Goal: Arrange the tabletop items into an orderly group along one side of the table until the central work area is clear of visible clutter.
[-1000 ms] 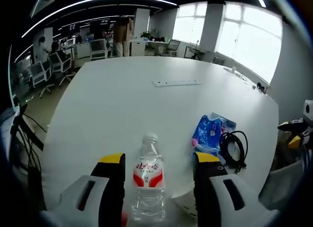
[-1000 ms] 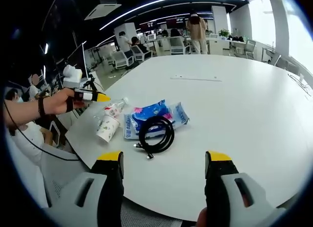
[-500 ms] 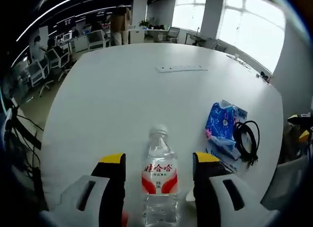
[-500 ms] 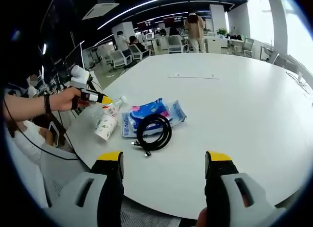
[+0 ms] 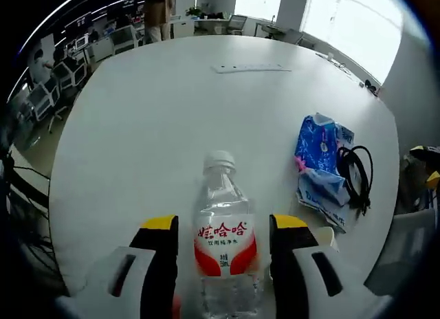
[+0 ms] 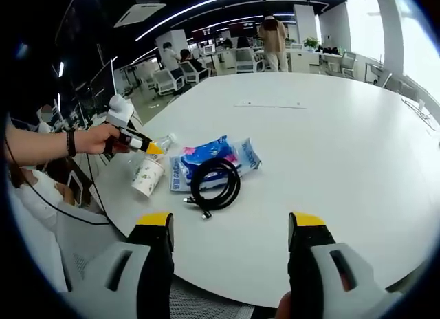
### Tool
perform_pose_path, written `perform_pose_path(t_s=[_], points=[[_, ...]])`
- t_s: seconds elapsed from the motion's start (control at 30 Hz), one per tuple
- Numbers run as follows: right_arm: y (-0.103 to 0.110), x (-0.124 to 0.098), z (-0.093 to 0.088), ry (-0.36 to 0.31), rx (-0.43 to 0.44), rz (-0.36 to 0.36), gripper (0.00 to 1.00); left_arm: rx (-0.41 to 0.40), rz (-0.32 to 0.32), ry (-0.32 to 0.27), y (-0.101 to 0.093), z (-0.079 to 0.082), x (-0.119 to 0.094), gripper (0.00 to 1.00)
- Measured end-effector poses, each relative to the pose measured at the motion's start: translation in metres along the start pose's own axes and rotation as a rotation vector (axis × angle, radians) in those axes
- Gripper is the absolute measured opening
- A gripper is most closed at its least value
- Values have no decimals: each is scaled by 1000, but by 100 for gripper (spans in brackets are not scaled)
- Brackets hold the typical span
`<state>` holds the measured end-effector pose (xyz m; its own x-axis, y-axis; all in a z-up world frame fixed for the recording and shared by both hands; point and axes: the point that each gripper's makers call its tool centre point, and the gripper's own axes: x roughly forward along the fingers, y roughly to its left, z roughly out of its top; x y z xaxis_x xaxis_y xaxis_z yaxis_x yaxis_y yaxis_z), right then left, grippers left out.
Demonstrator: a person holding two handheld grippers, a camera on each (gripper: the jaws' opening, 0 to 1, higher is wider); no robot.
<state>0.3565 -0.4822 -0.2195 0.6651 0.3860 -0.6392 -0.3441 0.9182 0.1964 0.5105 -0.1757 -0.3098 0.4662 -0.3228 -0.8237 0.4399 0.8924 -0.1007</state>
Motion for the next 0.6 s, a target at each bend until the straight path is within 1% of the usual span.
perform_pose_path(t_s=[0.1,0.17,0.2,0.23,0.3,0.33,0.43,0.6], points=[[1,1,-1,5,-4,5,67,22,3,30,1,-3,3,52],[1,2,-2,8,-8,8,67,25,-2,38,1,-3,5,52],[1,2,-2,9,-8,9,67,22,-11,47,-1,-5,5,50],[1,2,-2,10,-8,10,67,16,-36,58,-4,-6,6,48],[1,1,-2,7,-6,10,67,20,-32,67,-5,-7,8,47],[1,1,-2,6,-4,10,67,36,-27,85,-5,-9,9,46],[0,1,-3,9,-6,10,67,61,-12,106,-4,-12,11,44],[0,1,-2,6,-8,11,68,53,-3,116,-4,-12,10,44]])
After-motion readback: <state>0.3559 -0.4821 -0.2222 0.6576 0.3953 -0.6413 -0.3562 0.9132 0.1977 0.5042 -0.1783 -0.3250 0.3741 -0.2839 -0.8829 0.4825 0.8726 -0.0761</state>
